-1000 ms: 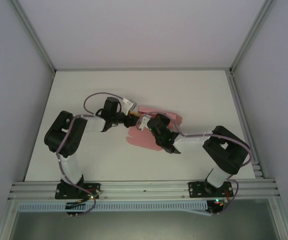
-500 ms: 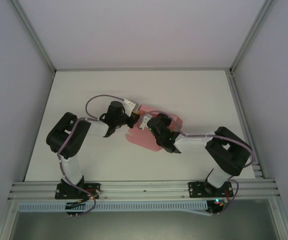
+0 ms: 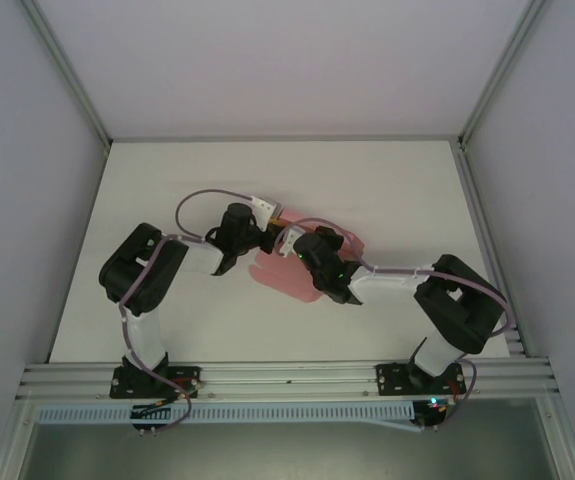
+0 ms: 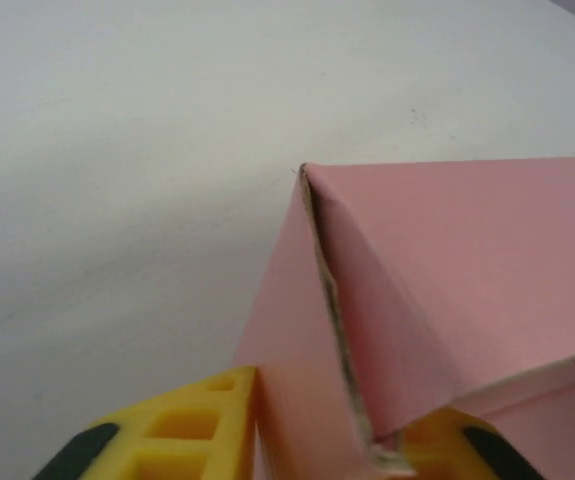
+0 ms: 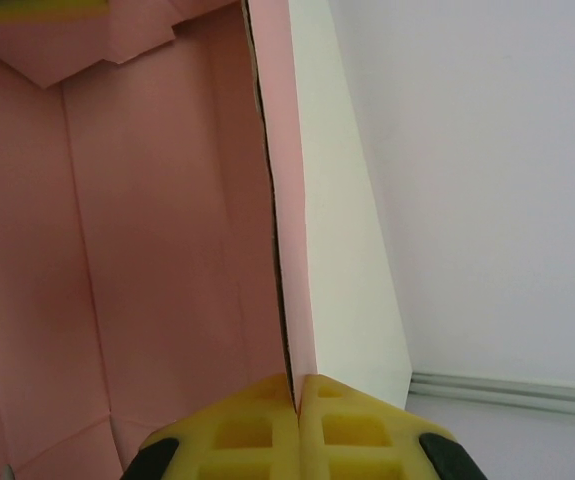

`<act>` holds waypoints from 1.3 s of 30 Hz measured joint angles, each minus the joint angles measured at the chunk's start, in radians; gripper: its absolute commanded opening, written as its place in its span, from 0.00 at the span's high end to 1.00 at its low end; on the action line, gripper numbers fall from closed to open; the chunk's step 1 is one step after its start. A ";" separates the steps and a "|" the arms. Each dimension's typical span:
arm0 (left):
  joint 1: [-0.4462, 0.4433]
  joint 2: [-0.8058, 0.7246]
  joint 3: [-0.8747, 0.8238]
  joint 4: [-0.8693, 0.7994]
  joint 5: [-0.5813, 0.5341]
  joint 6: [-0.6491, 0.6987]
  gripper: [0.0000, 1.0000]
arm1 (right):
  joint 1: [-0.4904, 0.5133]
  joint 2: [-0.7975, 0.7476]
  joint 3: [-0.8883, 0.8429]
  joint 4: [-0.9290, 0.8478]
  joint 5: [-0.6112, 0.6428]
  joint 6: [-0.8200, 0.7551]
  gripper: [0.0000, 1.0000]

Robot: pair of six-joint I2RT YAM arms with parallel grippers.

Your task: Assemble paper box

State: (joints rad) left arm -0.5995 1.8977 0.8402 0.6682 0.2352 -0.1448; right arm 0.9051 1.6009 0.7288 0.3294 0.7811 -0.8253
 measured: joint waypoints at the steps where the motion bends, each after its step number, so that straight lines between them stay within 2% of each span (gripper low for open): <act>1: 0.000 0.010 0.014 -0.003 -0.005 0.009 0.91 | -0.002 0.000 0.002 -0.005 -0.002 0.002 1.00; 3: -0.002 0.028 0.033 0.000 -0.016 0.025 0.91 | -0.004 0.000 0.005 -0.008 -0.013 0.015 1.00; 5: -0.003 0.039 0.039 0.012 -0.020 0.030 0.99 | -0.009 -0.004 0.007 -0.016 -0.023 0.027 1.00; 10: -0.016 0.048 0.039 0.035 -0.077 0.033 1.00 | -0.021 -0.016 0.011 -0.037 -0.057 0.058 1.00; 18: -0.110 0.034 0.001 0.062 -0.395 0.034 1.00 | -0.038 -0.047 0.031 -0.105 -0.126 0.107 1.00; 27: -0.159 0.021 -0.016 0.058 -0.592 -0.038 1.00 | -0.038 -0.056 0.043 -0.121 -0.186 0.146 1.00; 30: -0.169 0.021 -0.018 0.057 -0.620 -0.049 1.00 | -0.038 -0.056 0.046 -0.123 -0.190 0.155 1.00; 33: -0.167 0.018 -0.051 0.106 -0.593 -0.037 0.85 | -0.038 -0.056 0.047 -0.129 -0.195 0.156 1.00; 38: -0.113 0.018 -0.062 0.124 -0.461 -0.018 0.68 | -0.037 -0.058 0.052 -0.148 -0.190 0.157 1.00; 39: -0.105 0.018 -0.062 0.122 -0.439 -0.016 0.67 | -0.037 -0.060 0.052 -0.150 -0.189 0.157 1.00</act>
State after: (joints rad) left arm -0.7040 1.9156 0.7784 0.7906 -0.2039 -0.1608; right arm 0.8677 1.5414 0.7807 0.1791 0.5922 -0.6685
